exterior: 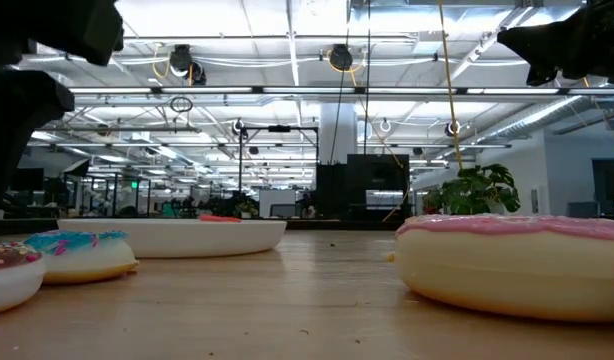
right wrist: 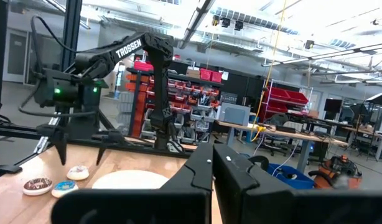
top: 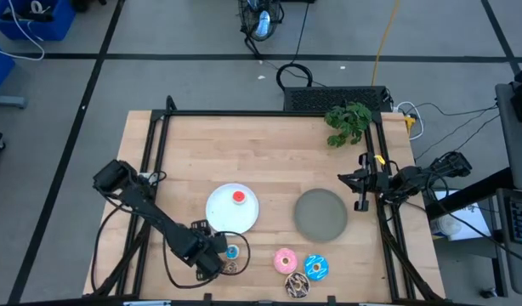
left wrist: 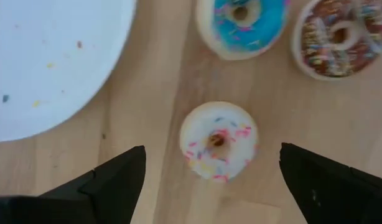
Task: Pick & Place donuts
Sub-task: Put the small white doughnut on the white plate
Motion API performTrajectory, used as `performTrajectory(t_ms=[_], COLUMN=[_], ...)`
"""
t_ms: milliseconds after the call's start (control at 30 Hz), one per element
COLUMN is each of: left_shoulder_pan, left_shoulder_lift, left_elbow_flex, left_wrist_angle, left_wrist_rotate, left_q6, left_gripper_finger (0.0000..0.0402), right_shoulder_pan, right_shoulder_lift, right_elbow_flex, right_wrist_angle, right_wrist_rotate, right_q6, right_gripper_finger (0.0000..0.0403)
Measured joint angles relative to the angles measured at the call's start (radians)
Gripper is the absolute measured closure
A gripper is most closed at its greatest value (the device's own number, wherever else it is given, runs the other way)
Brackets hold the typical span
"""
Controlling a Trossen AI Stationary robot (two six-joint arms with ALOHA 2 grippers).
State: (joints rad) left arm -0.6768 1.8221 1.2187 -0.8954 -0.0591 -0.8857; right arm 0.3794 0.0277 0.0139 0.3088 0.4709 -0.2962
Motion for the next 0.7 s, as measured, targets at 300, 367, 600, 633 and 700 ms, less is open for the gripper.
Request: performTrajectory(t_ms=[300, 367, 600, 633, 700], left_shoulder_pan=[0.003, 0.003, 0.003, 0.002, 0.002], left_shoulder_lift=[0.000, 0.000, -0.002, -0.002, -0.002], left_elbow_flex=[-0.090, -0.104, -0.158, -0.162, -0.165], left_wrist_angle=[0.139, 0.157, 0.204, 0.212, 0.214], left_wrist_rotate=[0.023, 0.032, 0.022, 0.013, 0.007], left_q6=[-0.016, -0.016, -0.042, -0.042, -0.042], left_gripper_finger=[0.0037, 0.0037, 0.0037, 0.0037, 0.0037], right_shoulder_pan=[0.000, 0.000, 0.000, 0.000, 0.000], right_shoulder_lift=[0.000, 0.000, 0.000, 0.000, 0.000], right_elbow_flex=[0.000, 0.000, 0.000, 0.000, 0.001], right_wrist_angle=[0.000, 0.000, 0.005, 0.005, 0.005], right_wrist_rotate=[0.000, 0.000, 0.000, 0.000, 0.000], right_q6=[0.000, 0.000, 0.000, 0.000, 0.000], right_gripper_finger=[0.0403, 0.0403, 0.0403, 0.0403, 0.0403])
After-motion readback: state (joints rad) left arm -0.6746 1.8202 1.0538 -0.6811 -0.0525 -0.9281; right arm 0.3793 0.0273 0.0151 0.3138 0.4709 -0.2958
